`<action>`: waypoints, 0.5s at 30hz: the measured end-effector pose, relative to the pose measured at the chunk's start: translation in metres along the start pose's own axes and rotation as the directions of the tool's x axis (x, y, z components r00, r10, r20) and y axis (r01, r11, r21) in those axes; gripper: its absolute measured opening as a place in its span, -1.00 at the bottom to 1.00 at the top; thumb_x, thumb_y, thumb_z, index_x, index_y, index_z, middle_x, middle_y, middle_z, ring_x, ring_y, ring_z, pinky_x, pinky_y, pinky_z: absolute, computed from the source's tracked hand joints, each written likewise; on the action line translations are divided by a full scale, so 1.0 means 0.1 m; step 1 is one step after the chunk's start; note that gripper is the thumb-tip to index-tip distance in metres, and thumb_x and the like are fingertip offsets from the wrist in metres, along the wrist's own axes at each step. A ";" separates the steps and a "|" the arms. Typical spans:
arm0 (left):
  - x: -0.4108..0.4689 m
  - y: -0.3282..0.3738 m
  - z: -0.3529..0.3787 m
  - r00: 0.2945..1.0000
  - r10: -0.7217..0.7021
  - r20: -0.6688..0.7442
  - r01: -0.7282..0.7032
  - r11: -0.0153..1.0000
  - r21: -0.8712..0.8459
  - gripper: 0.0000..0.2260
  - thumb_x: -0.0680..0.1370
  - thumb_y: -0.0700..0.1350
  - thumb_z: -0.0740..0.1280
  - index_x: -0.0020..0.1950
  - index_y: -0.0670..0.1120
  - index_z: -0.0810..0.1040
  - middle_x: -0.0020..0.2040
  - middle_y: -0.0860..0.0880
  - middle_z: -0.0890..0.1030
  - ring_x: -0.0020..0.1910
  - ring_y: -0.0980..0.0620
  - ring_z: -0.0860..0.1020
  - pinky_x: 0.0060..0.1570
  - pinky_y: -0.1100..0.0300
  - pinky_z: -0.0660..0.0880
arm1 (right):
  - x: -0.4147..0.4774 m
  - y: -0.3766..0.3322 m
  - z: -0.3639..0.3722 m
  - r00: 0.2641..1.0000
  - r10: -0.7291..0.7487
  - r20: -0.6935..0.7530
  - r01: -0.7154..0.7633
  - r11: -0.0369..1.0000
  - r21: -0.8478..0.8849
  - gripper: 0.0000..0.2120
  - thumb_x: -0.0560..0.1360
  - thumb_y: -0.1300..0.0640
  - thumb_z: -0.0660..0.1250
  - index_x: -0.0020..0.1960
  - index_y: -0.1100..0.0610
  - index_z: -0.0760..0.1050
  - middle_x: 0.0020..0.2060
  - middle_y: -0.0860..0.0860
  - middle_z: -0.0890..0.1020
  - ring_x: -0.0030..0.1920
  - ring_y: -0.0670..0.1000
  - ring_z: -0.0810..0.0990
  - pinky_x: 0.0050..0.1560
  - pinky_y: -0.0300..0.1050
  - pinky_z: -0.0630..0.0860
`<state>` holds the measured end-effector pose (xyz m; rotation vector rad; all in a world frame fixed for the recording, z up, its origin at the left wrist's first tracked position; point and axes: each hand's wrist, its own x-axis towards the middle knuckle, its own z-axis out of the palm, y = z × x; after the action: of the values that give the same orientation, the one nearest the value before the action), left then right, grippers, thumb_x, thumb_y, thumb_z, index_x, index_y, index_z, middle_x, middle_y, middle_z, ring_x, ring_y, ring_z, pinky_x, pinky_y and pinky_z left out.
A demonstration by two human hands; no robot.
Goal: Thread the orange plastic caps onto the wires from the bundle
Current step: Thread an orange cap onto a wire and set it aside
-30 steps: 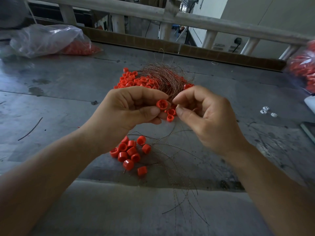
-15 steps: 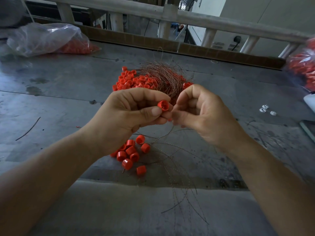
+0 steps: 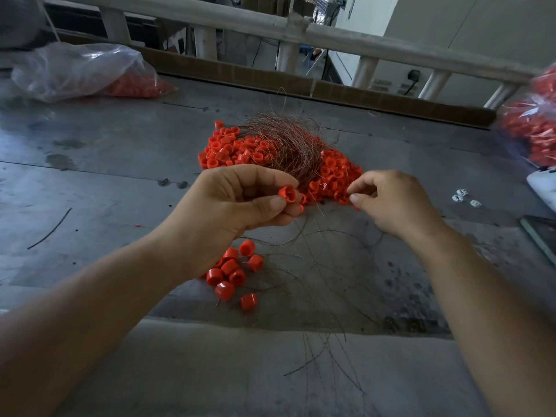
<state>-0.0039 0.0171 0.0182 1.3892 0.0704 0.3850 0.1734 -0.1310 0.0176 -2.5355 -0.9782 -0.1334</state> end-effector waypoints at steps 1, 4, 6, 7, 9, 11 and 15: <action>0.00 0.00 0.00 1.000 -0.002 -0.002 0.002 1.000 0.003 -0.80 0.31 -0.27 0.32 -0.13 -0.10 0.63 -0.21 -0.06 0.68 -0.19 0.05 0.66 -0.20 0.32 0.55 | 0.01 0.02 0.01 1.000 0.007 -0.008 -0.007 1.000 -0.002 -0.88 0.46 0.17 0.36 -0.03 0.06 0.61 -0.23 -0.06 0.56 -0.20 -0.10 0.47 -0.14 -0.28 0.31; 0.00 0.01 0.00 1.000 -0.007 0.003 0.007 1.000 0.006 -0.80 0.32 -0.27 0.32 -0.12 -0.11 0.62 -0.21 -0.06 0.68 -0.19 0.05 0.66 -0.20 0.32 0.55 | 0.02 0.04 0.04 0.999 0.028 0.036 -0.028 1.000 0.006 -0.84 0.44 0.16 0.38 0.02 0.06 0.60 -0.21 -0.06 0.57 -0.18 -0.10 0.48 -0.11 -0.26 0.35; -0.01 0.01 0.00 1.000 -0.009 0.012 0.009 1.000 0.004 -0.80 0.31 -0.27 0.32 -0.12 -0.11 0.62 -0.20 -0.07 0.68 -0.18 0.05 0.66 -0.20 0.32 0.55 | 0.03 0.04 0.05 0.997 0.036 0.071 -0.036 0.999 0.003 -0.86 0.42 0.14 0.40 -0.01 0.05 0.59 -0.24 -0.08 0.56 -0.19 -0.07 0.50 -0.12 -0.22 0.40; -0.01 0.01 0.00 1.000 -0.009 0.014 0.009 1.000 0.005 -0.80 0.31 -0.27 0.32 -0.12 -0.11 0.63 -0.20 -0.07 0.68 -0.18 0.04 0.66 -0.20 0.31 0.55 | 0.03 0.05 0.05 0.997 0.038 0.071 -0.039 0.999 0.005 -0.89 0.40 0.14 0.42 -0.07 0.04 0.58 -0.26 -0.08 0.56 -0.20 -0.06 0.51 -0.14 -0.20 0.41; -0.01 0.01 0.00 1.000 -0.009 0.014 0.009 1.000 0.005 -0.80 0.31 -0.27 0.32 -0.13 -0.10 0.64 -0.20 -0.07 0.68 -0.17 0.04 0.66 -0.20 0.31 0.55 | 0.02 0.05 0.02 0.998 0.036 0.051 -0.038 0.999 0.027 -0.90 0.38 0.13 0.45 -0.19 0.02 0.53 -0.30 -0.11 0.54 -0.22 -0.06 0.52 -0.17 -0.18 0.42; -0.01 0.01 -0.01 1.000 -0.010 0.016 0.009 1.000 0.005 -0.80 0.32 -0.27 0.32 -0.15 -0.07 0.65 -0.20 -0.08 0.68 -0.17 0.04 0.66 -0.20 0.31 0.55 | 0.02 0.04 0.02 0.998 0.034 0.056 -0.037 0.998 0.052 -0.88 0.37 0.12 0.45 -0.19 0.01 0.50 -0.32 -0.15 0.51 -0.24 -0.08 0.50 -0.19 -0.18 0.42; -0.01 0.00 -0.01 1.000 -0.010 0.026 0.010 1.000 0.009 -0.80 0.32 -0.27 0.32 -0.15 -0.06 0.66 -0.19 -0.08 0.68 -0.17 0.03 0.66 -0.19 0.31 0.55 | 0.01 0.02 0.08 0.994 -0.011 0.111 0.011 1.000 0.003 -0.92 0.41 0.12 0.42 -0.13 0.00 0.54 -0.31 -0.20 0.45 -0.22 -0.12 0.46 -0.16 -0.23 0.34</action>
<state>-0.0053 0.0177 0.0183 1.4022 0.0579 0.3587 0.1747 -0.1281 0.0103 -2.5589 -1.0333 0.0062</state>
